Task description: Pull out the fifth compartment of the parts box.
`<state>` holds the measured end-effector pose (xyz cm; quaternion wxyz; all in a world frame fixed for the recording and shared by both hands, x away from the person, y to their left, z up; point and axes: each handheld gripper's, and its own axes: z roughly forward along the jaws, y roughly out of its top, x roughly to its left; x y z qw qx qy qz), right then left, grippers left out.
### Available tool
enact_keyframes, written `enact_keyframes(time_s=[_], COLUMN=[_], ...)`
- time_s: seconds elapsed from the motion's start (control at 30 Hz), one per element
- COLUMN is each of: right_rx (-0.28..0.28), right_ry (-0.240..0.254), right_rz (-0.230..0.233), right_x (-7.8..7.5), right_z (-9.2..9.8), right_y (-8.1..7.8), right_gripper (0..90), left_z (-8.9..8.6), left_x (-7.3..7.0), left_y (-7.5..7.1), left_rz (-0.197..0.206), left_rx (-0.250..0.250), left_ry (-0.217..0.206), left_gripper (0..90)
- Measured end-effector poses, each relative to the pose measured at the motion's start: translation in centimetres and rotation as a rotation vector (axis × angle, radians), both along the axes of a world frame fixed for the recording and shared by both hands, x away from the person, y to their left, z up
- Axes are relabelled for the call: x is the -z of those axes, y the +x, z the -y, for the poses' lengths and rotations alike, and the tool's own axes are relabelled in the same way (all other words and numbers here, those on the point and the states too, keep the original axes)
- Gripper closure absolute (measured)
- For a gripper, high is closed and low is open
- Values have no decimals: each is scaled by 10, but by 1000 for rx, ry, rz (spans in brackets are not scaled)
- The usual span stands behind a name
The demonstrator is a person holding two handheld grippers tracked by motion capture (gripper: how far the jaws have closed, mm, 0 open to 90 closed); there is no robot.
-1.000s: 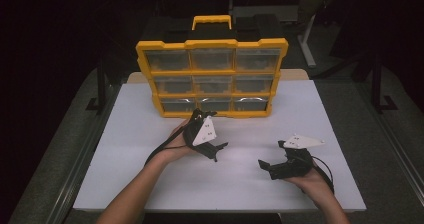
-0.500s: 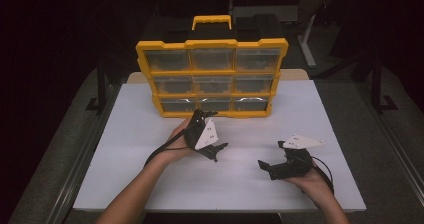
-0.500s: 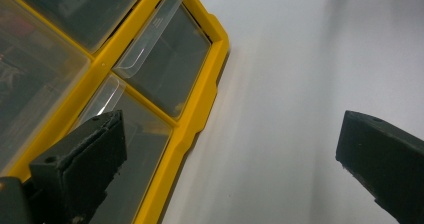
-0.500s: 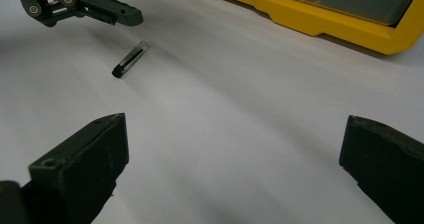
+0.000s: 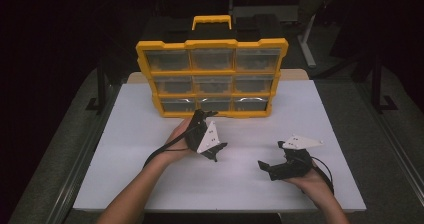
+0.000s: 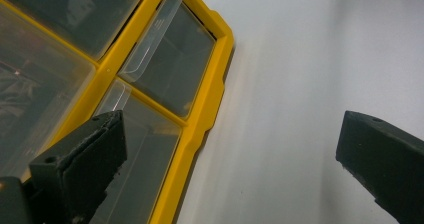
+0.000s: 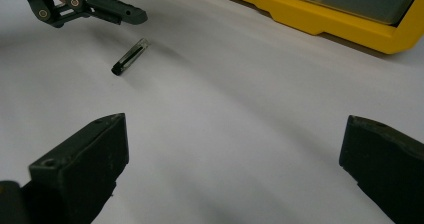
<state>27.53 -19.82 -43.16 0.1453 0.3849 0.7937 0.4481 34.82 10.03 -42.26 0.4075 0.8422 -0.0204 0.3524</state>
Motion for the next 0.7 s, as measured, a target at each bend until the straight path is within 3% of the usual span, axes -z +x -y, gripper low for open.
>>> enact_keyframes(time_s=[0.13,0.7], right_rx=[-1,-4], right_ry=[0,-8], right_rz=[1,2], right_x=[0,0], right_z=[0,-1], right_y=[0,0], right_gripper=[0,0], left_z=[1,2], left_x=[-1,1], left_y=[-1,-4], left_rz=[37,121], left_rx=[-3,-2], left_ry=[22,80], left_gripper=[2,2])
